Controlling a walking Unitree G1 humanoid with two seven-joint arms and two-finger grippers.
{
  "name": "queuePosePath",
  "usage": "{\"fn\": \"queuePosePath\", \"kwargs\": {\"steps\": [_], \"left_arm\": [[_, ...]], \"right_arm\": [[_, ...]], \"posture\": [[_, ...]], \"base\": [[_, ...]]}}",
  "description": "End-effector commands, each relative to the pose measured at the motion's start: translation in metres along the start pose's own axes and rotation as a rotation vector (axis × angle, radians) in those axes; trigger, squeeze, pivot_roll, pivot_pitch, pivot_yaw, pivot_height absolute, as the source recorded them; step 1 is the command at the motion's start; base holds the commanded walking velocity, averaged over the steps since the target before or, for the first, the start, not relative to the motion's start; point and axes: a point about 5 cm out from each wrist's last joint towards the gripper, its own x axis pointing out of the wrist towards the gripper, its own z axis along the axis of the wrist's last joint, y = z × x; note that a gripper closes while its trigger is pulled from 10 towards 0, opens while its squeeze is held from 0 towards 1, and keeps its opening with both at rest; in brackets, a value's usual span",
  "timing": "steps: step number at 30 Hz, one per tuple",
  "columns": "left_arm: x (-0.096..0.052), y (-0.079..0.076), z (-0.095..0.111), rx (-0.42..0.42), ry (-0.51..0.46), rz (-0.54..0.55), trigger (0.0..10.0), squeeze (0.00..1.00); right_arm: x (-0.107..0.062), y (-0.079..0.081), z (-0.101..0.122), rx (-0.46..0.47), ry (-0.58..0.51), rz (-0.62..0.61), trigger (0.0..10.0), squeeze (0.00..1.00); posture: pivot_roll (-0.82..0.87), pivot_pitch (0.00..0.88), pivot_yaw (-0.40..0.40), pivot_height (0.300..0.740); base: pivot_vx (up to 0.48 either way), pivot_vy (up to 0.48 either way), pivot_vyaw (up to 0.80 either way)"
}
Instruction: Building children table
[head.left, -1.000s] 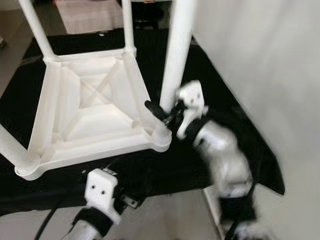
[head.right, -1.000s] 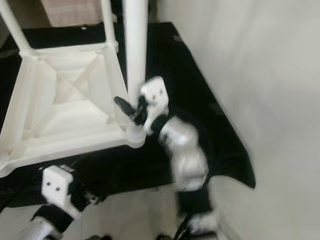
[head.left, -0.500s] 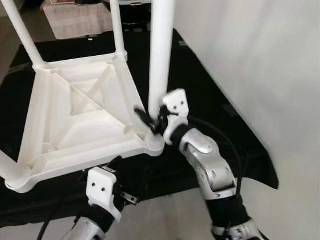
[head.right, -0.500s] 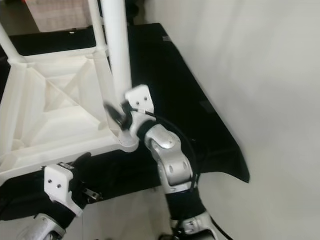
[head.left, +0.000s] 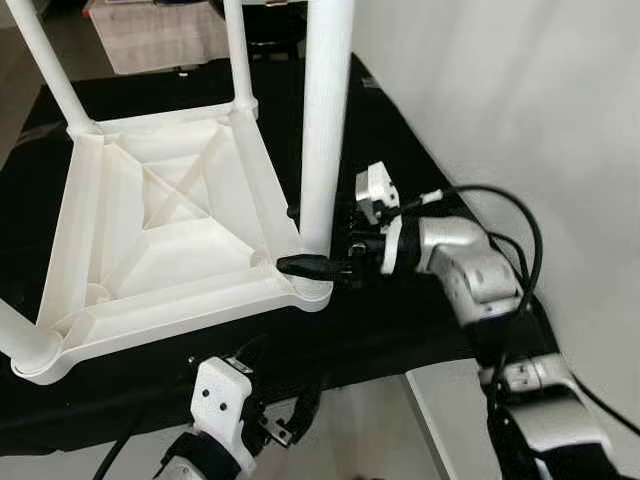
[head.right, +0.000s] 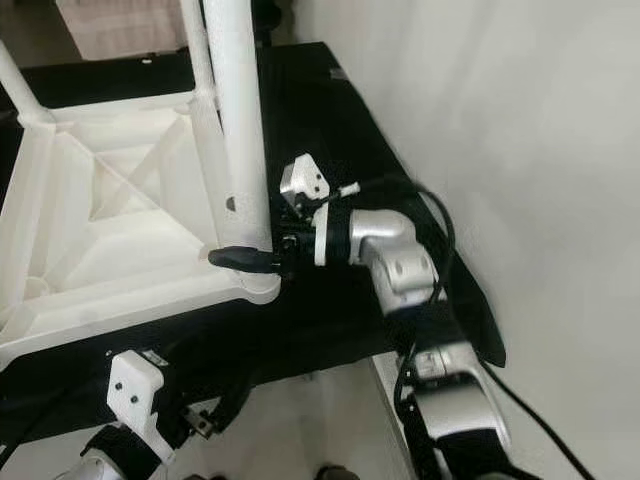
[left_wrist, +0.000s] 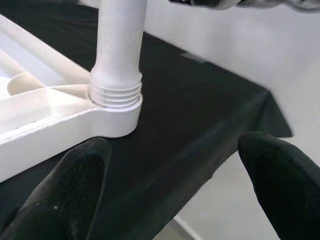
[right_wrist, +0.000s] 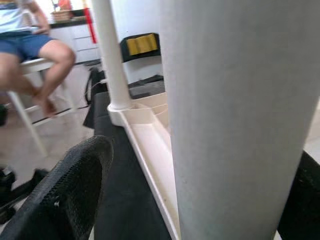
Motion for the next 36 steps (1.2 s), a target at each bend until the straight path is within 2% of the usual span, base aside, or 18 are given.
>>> {"fn": "queuePosePath", "kwargs": {"steps": [1, 4, 5, 6, 7, 8, 13, 17, 20, 21, 23, 24, 26, 27, 29, 34, 35, 36], "left_arm": [[-0.004, 0.009, -0.005, -0.011, 0.021, 0.0, 10.0, 0.0], [-0.004, 0.016, -0.007, -0.031, 0.015, 0.001, 10.0, 0.0], [-0.004, 0.017, -0.007, -0.051, 0.01, -0.007, 10.0, 0.0], [-0.004, 0.017, -0.007, -0.051, 0.01, -0.007, 10.0, 0.0], [-0.004, 0.016, -0.008, -0.065, 0.006, -0.016, 10.0, 0.0], [-0.004, 0.015, -0.008, -0.075, 0.002, -0.024, 10.0, 0.0], [-0.006, 0.014, -0.008, -0.064, 0.008, -0.045, 10.0, 0.0], [-0.006, 0.012, -0.004, 0.036, 0.014, -0.057, 10.0, 0.0], [-0.009, 0.012, 0.001, 0.114, -0.01, 0.009, 10.0, 0.0], [-0.009, 0.012, 0.001, 0.114, -0.01, 0.009, 10.0, 0.0], [-0.013, 0.01, 0.005, 0.149, -0.028, 0.055, 10.0, 0.0], [-0.013, 0.01, 0.005, 0.149, -0.028, 0.055, 10.0, 0.0], [-0.015, 0.006, 0.009, 0.169, -0.04, 0.091, 10.0, 0.0], [-0.015, 0.006, 0.009, 0.169, -0.04, 0.091, 10.0, 0.0], [-0.016, 0.006, 0.009, 0.172, -0.047, 0.115, 10.0, 0.0], [-0.016, 0.008, 0.005, 0.139, -0.043, 0.115, 10.0, 0.0], [-0.016, 0.008, 0.004, 0.13, -0.039, 0.11, 10.0, 0.0], [-0.016, 0.008, 0.004, 0.13, -0.039, 0.11, 10.0, 0.0]], "right_arm": [[0.003, 0.001, -0.003, -0.002, 0.009, 0.076, 10.0, 0.0], [0.002, -0.002, -0.001, -0.002, 0.013, 0.088, 10.0, 0.0], [0.002, -0.003, -0.001, 0.001, 0.01, 0.107, 5.6, 0.0], [0.002, -0.003, -0.001, 0.001, 0.01, 0.107, 5.6, 0.0], [0.001, -0.004, 0.0, -0.001, 0.002, 0.126, 2.4, 0.0], [-0.001, -0.003, -0.001, 0.008, -0.002, 0.149, 0.0, 0.0], [-0.006, -0.003, -0.006, 0.028, 0.001, 0.16, 0.0, 0.0], [-0.012, -0.005, -0.025, 0.045, 0.033, 0.028, 0.0, 0.0], [-0.018, -0.003, -0.058, 0.101, 0.135, -0.201, 0.0, 0.0], [-0.018, -0.003, -0.058, 0.101, 0.135, -0.201, 0.0, 0.0], [-0.022, 0.0, -0.086, 0.15, 0.245, -0.56, 0.0, 0.0], [-0.022, 0.0, -0.086, 0.15, 0.245, -0.56, 0.0, 0.0], [-0.033, 0.015, -0.103, 0.185, 0.326, -0.922, 0.0, 0.0], [-0.033, 0.015, -0.103, 0.185, 0.326, -0.922, 0.0, 0.0], [-0.039, 0.022, -0.105, 0.187, 0.34, -1.054, 0.0, 0.0], [-0.038, 0.012, -0.103, 0.165, 0.326, -1.085, 0.0, 0.0], [-0.033, 0.009, -0.1, 0.166, 0.312, -1.061, 0.7, 0.0], [-0.033, 0.009, -0.1, 0.166, 0.312, -1.061, 0.7, 0.0]], "posture": [[-0.02, 0.111, -0.056, 0.74], [-0.01, 0.107, -0.066, 0.74], [-0.01, 0.107, -0.066, 0.74], [-0.01, 0.107, -0.066, 0.74], [-0.01, 0.107, -0.066, 0.74], [-0.01, 0.106, -0.065, 0.74], [-0.02, 0.105, -0.053, 0.74], [-0.02, 0.108, -0.048, 0.74], [-0.02, 0.117, -0.053, 0.74], [-0.02, 0.117, -0.053, 0.74], [-0.03, 0.123, -0.051, 0.74], [-0.03, 0.123, -0.051, 0.74], [-0.03, 0.125, -0.046, 0.74], [-0.03, 0.125, -0.046, 0.74], [-0.04, 0.121, -0.037, 0.74], [-0.04, 0.109, -0.036, 0.74], [-0.04, 0.105, -0.036, 0.74], [-0.04, 0.105, -0.036, 0.74]], "base": [[0.0, 0.0, 0.0], [0.0, 0.0, 0.0], [0.0, 0.0, 0.0], [0.0, 0.0, 0.0], [0.0, 0.0, 0.0], [0.0, 0.0, 0.0], [0.0, 0.0, 0.0], [0.0, 0.0, 0.0], [0.0, 0.0, 0.0], [0.0, 0.0, 0.0], [0.0, 0.0, 0.0], [0.0, 0.0, 0.0], [0.0, 0.0, 0.0], [0.0, 0.0, 0.0], [0.0, 0.0, 0.0], [0.0, 0.0, 0.0], [0.0, 0.0, 0.0], [0.0, 0.0, 0.0]]}}
